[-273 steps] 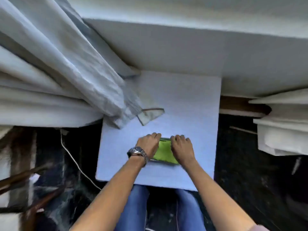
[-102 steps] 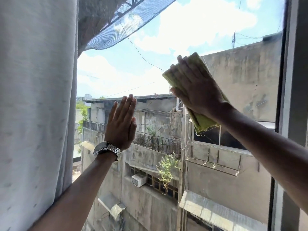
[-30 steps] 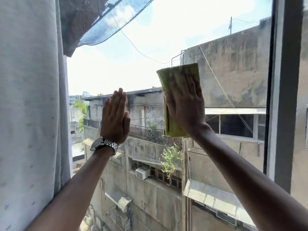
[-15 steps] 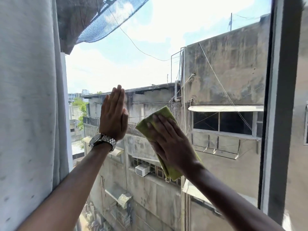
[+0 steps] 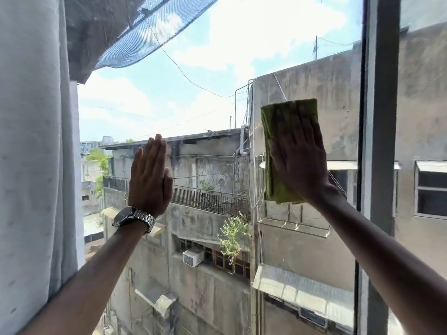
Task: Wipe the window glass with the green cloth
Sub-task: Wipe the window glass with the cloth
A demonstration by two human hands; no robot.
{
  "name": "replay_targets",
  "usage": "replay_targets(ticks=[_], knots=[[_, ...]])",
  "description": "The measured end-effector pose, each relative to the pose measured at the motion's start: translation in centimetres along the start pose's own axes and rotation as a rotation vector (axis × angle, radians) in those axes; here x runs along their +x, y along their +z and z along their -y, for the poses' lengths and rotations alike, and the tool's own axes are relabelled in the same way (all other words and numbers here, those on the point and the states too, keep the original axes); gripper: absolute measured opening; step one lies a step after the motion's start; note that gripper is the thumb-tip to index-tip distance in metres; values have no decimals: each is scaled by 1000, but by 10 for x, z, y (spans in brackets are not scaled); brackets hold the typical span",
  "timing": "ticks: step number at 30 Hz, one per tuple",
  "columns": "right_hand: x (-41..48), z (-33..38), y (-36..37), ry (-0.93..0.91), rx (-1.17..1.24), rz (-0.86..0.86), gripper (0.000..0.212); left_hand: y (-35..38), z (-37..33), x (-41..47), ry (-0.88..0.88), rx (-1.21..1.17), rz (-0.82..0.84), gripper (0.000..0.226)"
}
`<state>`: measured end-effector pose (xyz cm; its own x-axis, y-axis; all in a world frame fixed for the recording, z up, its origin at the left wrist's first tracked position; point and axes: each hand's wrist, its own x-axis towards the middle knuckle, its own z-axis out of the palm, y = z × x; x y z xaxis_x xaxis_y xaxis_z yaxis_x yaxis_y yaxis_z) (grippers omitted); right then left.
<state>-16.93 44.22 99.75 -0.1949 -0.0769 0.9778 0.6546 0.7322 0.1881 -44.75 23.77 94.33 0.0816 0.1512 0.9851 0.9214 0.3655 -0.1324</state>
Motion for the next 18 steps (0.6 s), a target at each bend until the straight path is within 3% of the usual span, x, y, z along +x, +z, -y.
replay_targets(ticks=[5,13,16,18], knots=[[29,53,13,195,25,-94,60,4,0,0,2,-8,-41,60],[46,137,28,38,127,-24,64,4,4,-1,39,31,-69,57],[20,147,18,-33,165,92,65,-4,-14,-11,-97,112,-73,49],[1,154,1,-85,200,160,65,-10,-45,-33,-257,37,-96,36]])
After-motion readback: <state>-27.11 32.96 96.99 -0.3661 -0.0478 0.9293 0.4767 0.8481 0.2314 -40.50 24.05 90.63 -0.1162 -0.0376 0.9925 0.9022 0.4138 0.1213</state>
